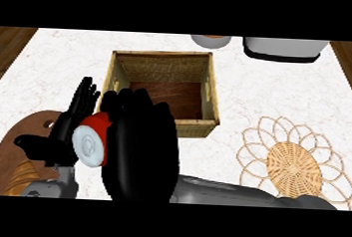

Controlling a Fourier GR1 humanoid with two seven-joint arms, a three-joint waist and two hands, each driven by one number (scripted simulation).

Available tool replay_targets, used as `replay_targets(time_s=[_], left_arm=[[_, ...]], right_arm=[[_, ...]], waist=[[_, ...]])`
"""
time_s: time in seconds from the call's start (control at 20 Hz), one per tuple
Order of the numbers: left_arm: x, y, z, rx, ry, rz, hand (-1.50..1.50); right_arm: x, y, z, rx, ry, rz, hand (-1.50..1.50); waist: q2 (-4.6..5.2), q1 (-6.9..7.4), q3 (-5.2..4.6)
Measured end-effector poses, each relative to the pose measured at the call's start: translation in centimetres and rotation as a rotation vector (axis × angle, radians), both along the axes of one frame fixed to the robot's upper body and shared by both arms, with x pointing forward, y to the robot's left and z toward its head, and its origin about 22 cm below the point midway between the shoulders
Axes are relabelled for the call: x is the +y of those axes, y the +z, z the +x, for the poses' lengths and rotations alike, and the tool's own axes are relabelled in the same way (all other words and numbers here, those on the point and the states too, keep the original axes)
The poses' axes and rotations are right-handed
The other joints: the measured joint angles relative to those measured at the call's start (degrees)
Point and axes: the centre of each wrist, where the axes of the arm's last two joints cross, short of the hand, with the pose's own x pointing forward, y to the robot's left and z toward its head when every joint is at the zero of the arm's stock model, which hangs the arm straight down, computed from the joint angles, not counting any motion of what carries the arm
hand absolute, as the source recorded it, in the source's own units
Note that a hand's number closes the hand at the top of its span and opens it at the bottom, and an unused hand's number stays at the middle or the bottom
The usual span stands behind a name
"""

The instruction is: Pick the can from the placemat and place it in the basket

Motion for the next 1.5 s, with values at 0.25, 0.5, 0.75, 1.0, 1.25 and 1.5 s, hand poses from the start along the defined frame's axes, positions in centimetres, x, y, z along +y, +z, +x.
replay_targets(time_s=[0.25, 0.5, 0.75, 1.0, 1.25, 1.5], left_arm=[[0.1, 0.0, -0.3, -0.009, 0.008, -0.003, 0.00], [0.7, 0.1, -0.4, -0.020, 0.014, 0.001, 0.00], [0.9, 0.1, -0.8, -0.020, 0.019, 0.000, 0.00], [0.8, 0.0, -1.2, -0.013, 0.024, -0.004, 0.00], [0.6, 0.2, -1.1, -0.012, 0.032, -0.004, 0.00], [0.7, 0.0, -1.1, -0.012, 0.038, 0.000, 0.00]], right_arm=[[0.5, 0.6, 1.3, 0.008, -0.025, -0.014, 1.50], [1.0, 0.1, 2.5, 0.035, -0.049, -0.054, 1.50], [1.1, -0.8, 3.8, 0.078, -0.068, -0.090, 1.50], [1.0, -1.8, 4.6, 0.116, -0.077, -0.095, 1.50], [0.7, -2.9, 5.3, 0.135, -0.091, -0.097, 1.50], [-0.3, -4.6, 6.0, 0.163, -0.118, -0.060, 1.50]], waist=[[0.18, -0.36, 0.06], [0.44, -0.64, 0.10], [0.57, -1.18, 0.15], [0.65, -1.42, 0.18], [0.72, -1.62, 0.20], [0.70, -2.13, 0.24]])
